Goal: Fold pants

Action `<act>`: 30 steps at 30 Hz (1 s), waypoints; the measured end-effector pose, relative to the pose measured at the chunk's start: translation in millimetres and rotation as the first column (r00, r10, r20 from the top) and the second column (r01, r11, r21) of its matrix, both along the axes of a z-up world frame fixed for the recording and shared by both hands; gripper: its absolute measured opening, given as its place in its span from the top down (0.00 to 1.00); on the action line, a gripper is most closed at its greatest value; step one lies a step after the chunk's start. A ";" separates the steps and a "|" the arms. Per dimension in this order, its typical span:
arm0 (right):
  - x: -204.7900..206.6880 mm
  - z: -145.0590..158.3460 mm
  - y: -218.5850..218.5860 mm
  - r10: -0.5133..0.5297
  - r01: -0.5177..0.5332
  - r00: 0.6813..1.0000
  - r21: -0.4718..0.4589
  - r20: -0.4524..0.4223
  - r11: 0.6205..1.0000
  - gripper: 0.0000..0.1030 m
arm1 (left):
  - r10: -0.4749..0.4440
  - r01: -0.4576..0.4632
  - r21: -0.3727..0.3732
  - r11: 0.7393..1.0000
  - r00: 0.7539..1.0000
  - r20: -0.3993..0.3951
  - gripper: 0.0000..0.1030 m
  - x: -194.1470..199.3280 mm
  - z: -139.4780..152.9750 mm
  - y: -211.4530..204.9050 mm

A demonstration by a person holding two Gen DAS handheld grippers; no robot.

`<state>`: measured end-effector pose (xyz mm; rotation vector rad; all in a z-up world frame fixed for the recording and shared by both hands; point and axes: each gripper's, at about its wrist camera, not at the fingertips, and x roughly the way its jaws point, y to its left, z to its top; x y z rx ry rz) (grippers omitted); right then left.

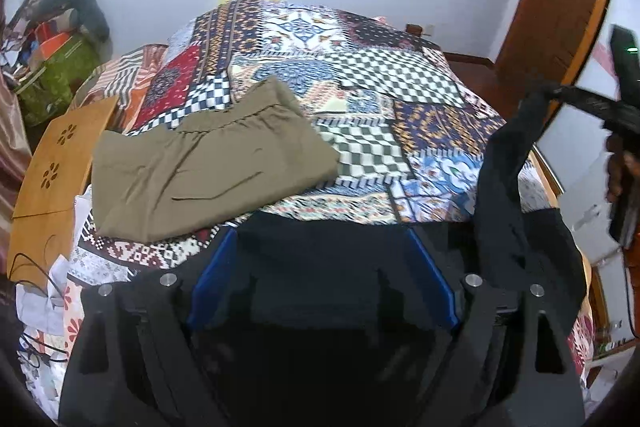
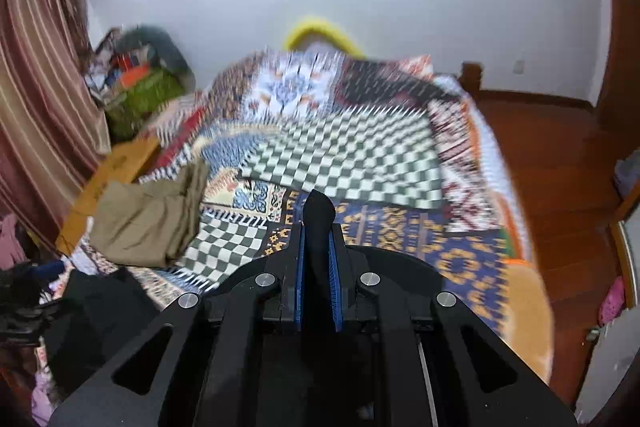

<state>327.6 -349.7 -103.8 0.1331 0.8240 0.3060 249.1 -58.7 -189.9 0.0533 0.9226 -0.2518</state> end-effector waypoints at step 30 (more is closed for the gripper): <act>-219.8 -101.5 -114.5 -0.271 0.299 0.904 0.037 -0.330 0.953 0.79 | -0.207 0.215 0.024 0.976 0.961 -0.185 0.13 -71.0 -56.1 -97.0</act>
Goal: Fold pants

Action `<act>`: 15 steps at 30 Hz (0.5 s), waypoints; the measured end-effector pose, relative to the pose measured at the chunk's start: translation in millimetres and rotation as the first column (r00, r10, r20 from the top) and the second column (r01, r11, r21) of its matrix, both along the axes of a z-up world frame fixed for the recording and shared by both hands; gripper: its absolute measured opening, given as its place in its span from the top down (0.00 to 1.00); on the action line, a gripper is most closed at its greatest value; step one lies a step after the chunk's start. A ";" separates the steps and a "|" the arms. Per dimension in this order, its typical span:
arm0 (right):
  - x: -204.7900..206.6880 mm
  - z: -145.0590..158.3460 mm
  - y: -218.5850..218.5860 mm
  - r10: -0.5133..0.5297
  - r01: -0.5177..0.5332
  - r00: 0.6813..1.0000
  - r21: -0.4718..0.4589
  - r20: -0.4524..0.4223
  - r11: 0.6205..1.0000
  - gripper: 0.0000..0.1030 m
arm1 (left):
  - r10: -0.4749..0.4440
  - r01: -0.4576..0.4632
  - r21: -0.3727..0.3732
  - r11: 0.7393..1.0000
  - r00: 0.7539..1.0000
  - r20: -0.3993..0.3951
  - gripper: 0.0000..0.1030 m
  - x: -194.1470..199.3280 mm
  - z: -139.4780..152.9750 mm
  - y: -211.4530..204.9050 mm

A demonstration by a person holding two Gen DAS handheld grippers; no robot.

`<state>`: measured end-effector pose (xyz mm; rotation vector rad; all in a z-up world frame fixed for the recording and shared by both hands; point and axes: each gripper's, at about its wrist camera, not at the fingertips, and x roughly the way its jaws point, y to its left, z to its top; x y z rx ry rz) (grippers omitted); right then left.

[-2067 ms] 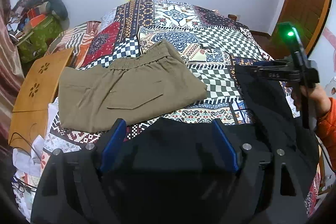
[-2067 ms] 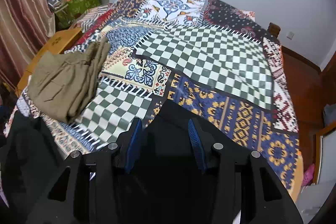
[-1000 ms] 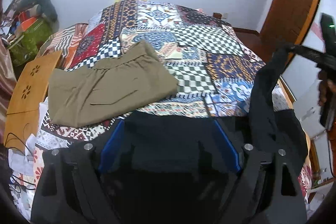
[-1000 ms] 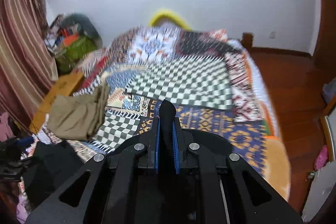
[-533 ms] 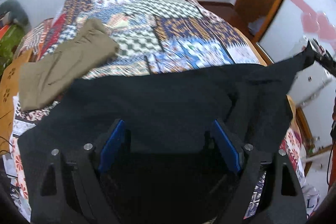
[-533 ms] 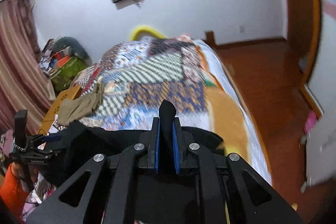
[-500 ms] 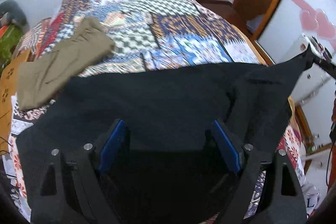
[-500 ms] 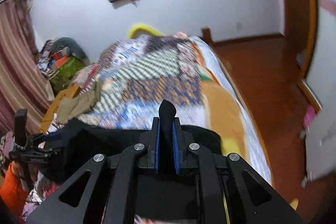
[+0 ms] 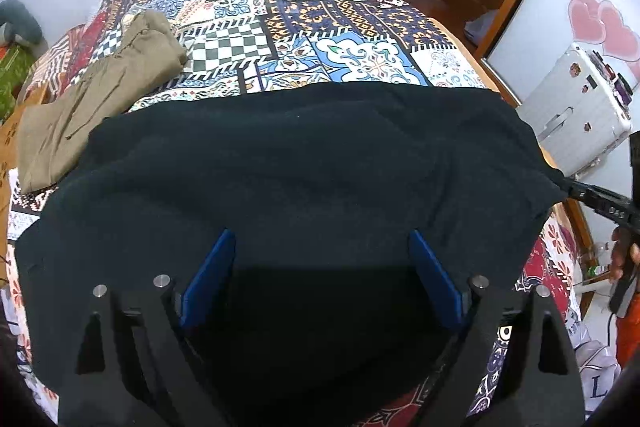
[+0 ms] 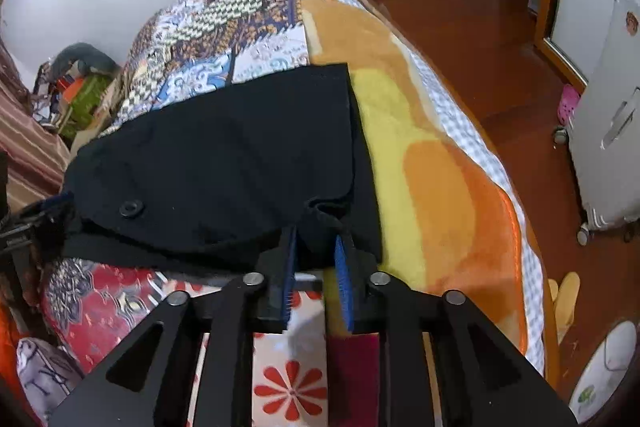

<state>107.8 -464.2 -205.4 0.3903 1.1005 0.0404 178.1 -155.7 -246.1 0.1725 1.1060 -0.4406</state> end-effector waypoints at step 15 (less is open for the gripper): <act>38.2 25.1 -11.9 0.008 0.006 0.991 -0.106 0.135 0.994 0.62 | 0.068 -0.069 0.006 0.998 0.993 0.101 0.13 29.1 27.5 -6.6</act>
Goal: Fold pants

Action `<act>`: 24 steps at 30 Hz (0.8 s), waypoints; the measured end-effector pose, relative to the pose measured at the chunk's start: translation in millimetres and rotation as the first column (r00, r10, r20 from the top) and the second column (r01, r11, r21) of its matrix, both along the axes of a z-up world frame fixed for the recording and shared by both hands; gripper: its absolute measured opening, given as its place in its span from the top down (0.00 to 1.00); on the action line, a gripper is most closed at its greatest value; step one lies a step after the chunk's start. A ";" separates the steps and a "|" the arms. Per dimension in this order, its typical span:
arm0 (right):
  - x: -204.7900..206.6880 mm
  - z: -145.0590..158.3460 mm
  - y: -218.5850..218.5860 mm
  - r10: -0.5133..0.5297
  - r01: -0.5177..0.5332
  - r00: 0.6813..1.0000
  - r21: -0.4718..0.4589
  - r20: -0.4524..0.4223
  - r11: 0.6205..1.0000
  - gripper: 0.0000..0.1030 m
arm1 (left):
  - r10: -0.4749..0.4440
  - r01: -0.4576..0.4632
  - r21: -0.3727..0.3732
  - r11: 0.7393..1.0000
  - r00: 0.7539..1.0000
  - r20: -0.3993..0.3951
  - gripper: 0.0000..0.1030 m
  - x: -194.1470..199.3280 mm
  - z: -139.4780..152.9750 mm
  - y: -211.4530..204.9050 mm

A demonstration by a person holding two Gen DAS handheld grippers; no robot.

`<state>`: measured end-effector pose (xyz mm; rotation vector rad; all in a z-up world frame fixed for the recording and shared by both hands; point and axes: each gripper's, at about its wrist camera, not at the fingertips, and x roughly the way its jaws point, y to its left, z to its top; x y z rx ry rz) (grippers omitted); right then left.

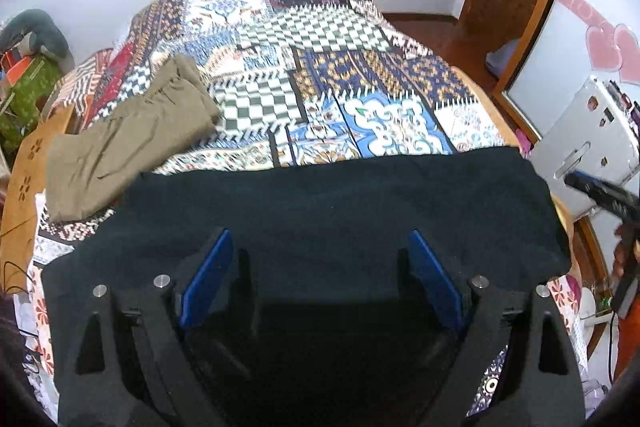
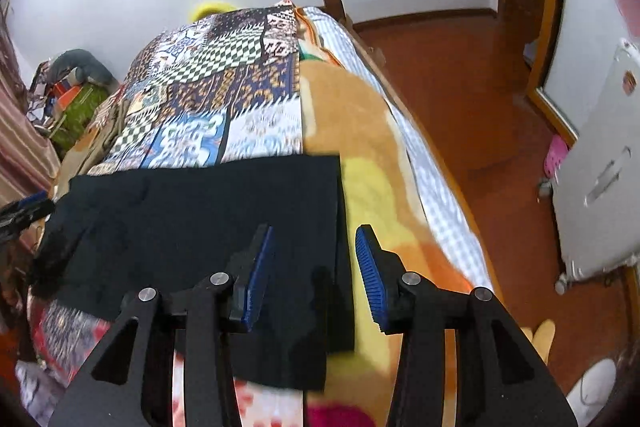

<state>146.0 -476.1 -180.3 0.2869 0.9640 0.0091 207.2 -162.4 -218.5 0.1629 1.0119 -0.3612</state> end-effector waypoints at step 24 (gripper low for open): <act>45.8 -28.1 9.1 0.020 -0.015 0.998 -0.085 0.058 0.996 0.87 | -0.011 0.017 0.087 0.996 0.997 -0.071 0.06 2.8 -40.7 -22.4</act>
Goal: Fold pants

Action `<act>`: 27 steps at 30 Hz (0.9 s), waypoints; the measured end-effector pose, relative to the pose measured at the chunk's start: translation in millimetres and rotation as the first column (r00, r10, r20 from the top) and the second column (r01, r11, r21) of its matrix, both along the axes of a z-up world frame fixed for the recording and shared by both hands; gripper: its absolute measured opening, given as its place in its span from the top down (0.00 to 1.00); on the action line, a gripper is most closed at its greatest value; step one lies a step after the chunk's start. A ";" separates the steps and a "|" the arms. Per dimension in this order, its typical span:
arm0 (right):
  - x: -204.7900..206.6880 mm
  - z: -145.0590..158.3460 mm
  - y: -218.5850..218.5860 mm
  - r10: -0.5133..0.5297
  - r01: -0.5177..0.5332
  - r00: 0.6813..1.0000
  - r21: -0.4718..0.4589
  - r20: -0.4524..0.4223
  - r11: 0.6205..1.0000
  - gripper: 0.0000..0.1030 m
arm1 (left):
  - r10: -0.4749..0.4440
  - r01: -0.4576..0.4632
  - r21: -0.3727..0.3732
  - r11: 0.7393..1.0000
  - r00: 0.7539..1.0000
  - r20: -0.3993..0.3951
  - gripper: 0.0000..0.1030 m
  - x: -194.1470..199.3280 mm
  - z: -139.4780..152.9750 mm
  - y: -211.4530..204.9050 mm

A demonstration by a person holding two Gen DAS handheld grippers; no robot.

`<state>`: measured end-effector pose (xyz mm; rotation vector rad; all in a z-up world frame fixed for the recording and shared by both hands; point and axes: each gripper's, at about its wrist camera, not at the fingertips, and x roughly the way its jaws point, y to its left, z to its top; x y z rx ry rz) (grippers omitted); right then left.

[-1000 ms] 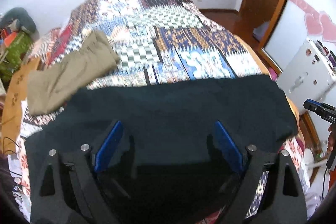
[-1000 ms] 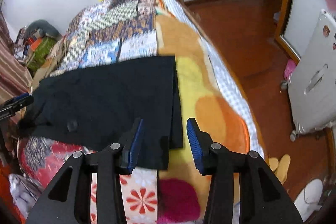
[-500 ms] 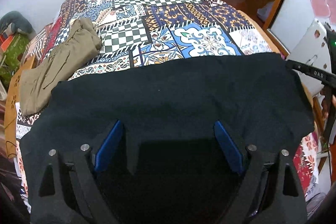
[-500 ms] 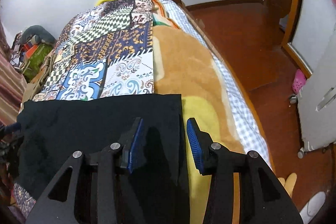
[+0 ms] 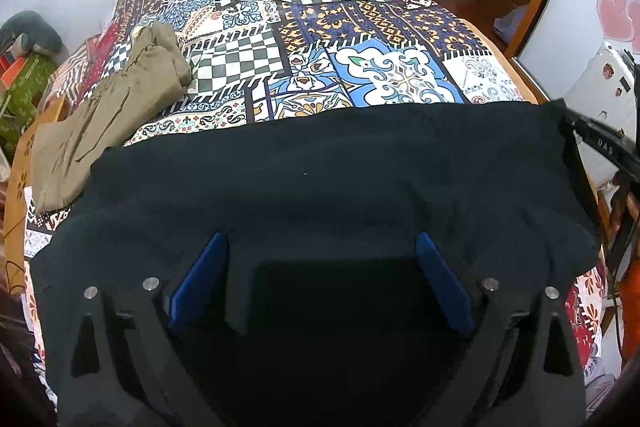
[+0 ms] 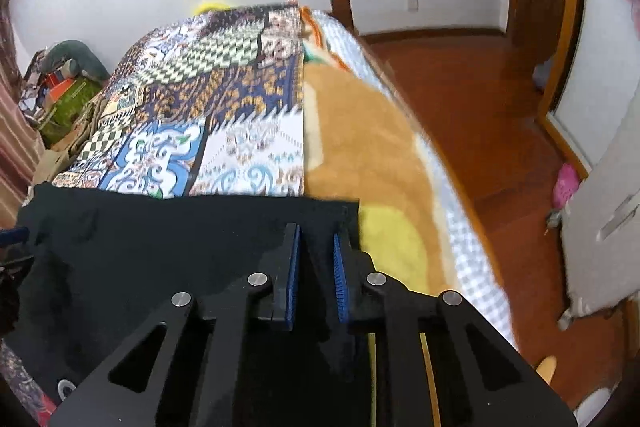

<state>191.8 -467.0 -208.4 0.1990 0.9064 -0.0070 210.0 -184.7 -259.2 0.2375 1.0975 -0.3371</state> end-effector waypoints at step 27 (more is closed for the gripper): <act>37.2 59.3 63.6 0.121 -0.121 0.993 -0.047 -0.008 0.992 0.77 | 0.425 -0.426 -0.050 0.903 0.874 0.234 0.06 -4.3 88.5 234.2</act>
